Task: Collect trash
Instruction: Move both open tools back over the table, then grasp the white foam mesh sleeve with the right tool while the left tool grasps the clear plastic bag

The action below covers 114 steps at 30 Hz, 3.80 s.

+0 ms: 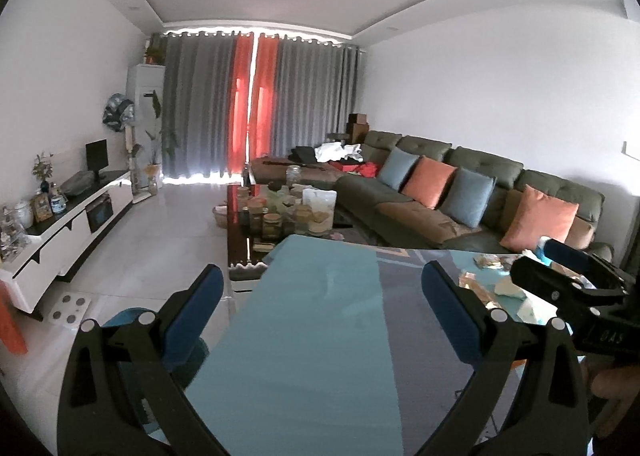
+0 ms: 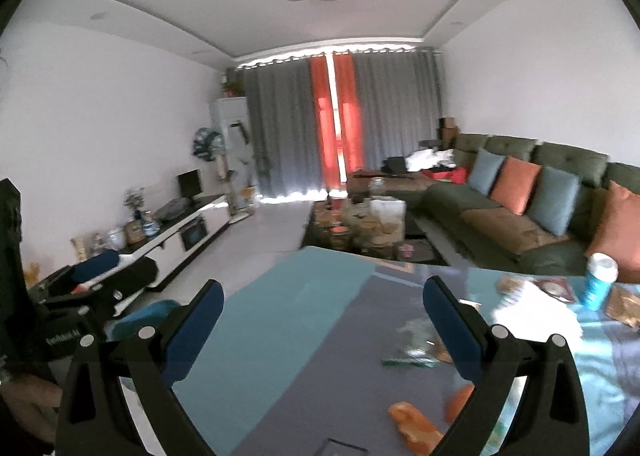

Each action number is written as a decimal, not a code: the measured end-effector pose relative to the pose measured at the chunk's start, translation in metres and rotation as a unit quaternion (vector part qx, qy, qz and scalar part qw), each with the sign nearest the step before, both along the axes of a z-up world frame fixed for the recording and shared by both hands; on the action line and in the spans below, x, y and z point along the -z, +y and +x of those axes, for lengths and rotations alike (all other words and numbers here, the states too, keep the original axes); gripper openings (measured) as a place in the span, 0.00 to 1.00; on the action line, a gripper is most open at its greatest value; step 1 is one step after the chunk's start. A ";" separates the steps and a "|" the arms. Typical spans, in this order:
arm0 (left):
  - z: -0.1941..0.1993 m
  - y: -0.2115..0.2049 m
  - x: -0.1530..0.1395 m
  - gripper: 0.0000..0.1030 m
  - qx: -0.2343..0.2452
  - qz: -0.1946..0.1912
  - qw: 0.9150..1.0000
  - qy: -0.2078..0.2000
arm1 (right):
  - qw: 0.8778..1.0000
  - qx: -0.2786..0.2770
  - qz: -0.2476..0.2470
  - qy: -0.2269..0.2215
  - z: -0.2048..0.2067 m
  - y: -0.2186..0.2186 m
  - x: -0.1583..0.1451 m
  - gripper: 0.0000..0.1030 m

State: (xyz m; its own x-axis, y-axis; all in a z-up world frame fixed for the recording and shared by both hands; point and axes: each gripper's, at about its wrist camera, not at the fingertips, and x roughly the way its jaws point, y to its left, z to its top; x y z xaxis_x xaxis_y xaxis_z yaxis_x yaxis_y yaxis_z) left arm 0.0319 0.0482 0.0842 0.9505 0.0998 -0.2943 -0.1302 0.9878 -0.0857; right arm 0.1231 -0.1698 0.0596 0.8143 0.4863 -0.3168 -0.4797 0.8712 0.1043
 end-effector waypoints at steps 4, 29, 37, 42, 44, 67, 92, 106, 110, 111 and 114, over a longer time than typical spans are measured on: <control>0.003 -0.012 0.005 0.95 0.017 -0.003 1.000 0.007 | 1.000 0.031 -0.002 -0.001 -0.009 -0.018 0.008 0.94; 0.053 -0.096 0.040 0.95 0.143 0.003 0.989 0.047 | 0.983 0.179 -0.028 0.010 -0.039 -0.105 0.031 0.94; 0.064 -0.110 0.045 0.95 0.164 0.005 0.985 0.055 | 0.980 0.195 -0.034 0.021 -0.039 -0.116 0.035 0.94; 0.068 -0.113 0.048 0.95 0.168 0.006 0.984 0.062 | 0.979 0.198 -0.036 0.030 -0.035 -0.117 0.038 0.94; 0.071 -0.114 0.051 0.95 0.169 0.006 0.983 0.065 | 0.979 0.199 -0.037 0.033 -0.033 -0.117 0.039 0.94; 0.136 -0.140 0.060 0.95 0.187 0.024 0.975 0.115 | 0.979 0.186 -0.065 0.047 0.007 -0.121 0.036 0.94; 0.283 -0.158 0.132 0.94 0.179 -0.030 0.944 0.277 | 0.981 0.131 -0.094 0.107 0.089 -0.114 0.046 0.94; 0.290 -0.163 0.148 0.40 0.185 -0.030 0.940 0.284 | 0.981 0.133 -0.092 0.111 0.094 -0.119 0.049 0.94; 0.285 -0.163 0.148 0.33 0.194 -0.039 0.941 0.276 | 0.983 0.120 -0.094 0.105 0.096 -0.116 0.050 0.94; 0.284 -0.162 0.148 0.33 0.194 -0.041 0.941 0.274 | 0.983 0.117 -0.094 0.105 0.097 -0.116 0.050 0.94; 0.281 -0.160 0.145 0.28 0.193 -0.048 0.944 0.263 | 0.983 0.113 -0.097 0.104 0.101 -0.115 0.050 0.94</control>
State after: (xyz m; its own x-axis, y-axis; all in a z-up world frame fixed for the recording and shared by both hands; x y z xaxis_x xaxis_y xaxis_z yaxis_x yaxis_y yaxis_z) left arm 0.3127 -0.1118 -0.0605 0.6299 -0.2758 -0.7260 0.1889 0.9612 -0.2012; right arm 0.2240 -0.2850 0.0092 0.8018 0.2144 -0.5578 -0.2578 0.9662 0.0008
